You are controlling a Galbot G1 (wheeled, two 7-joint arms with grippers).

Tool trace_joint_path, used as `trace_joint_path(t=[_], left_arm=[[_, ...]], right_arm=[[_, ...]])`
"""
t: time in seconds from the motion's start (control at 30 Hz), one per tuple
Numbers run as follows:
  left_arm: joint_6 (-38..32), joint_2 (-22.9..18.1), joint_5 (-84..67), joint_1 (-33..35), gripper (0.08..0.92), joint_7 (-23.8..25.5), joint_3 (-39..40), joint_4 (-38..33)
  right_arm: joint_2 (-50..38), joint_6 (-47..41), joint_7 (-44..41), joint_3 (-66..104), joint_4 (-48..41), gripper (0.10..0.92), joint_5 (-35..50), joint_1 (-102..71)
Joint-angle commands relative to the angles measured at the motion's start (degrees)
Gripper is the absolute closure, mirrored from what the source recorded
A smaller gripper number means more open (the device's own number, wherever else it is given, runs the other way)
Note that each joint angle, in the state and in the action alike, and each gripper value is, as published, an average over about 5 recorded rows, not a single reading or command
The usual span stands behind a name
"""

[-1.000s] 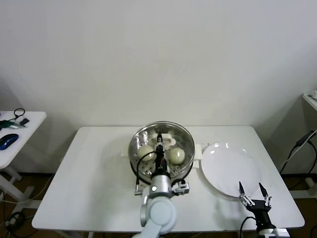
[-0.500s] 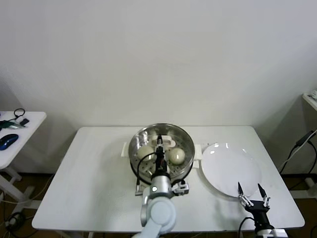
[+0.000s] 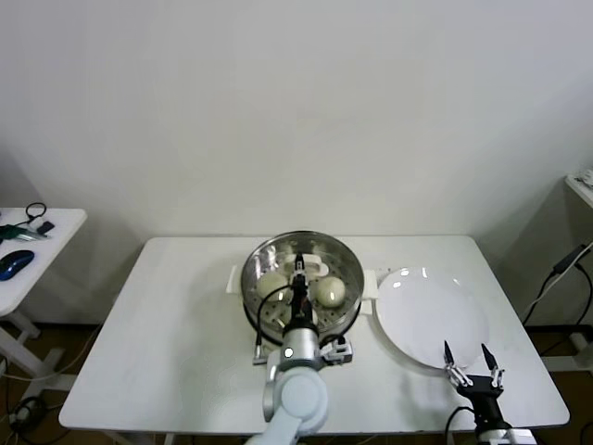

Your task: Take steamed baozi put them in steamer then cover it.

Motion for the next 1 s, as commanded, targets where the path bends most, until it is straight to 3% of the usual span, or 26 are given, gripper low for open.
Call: trace_joint_path(t=[0.03,0.4,0.57,0.77,1.0], left_arm=[[0.1,1.3,-3.8,0.3,0.809,2.0,1.1,-3.5],[1.4,8.1,-14.5,3.0,0.491,3.8,3.3,-14.5],[0.6,12.0,-18.4,6.8,0.343,1.9,0.8,-18.6],[-5.0,14.7,-33.3,11.4,0.198,-4.2,-9.5,-24.9],[-12.0,17.6,-63.9,12.1,0.177,-14.5,-28.9,-26.1]], right_arm=[[0.0,-1.2,0.2,-0.3,0.4,0.203,0.4,0.0],[-0.6,-3.3,2.8,-1.6,0.7,0.203,1.5,0.4],[-0.6,-3.6,2.7,-1.9,1.1,0.203,0.5,0.3],[-0.1,-2.9,2.5,-1.5,3.4,0.203,1.3,0.2],[-0.2,-3.0,1.8,-2.0,5.5,0.203,2.0,0.2]])
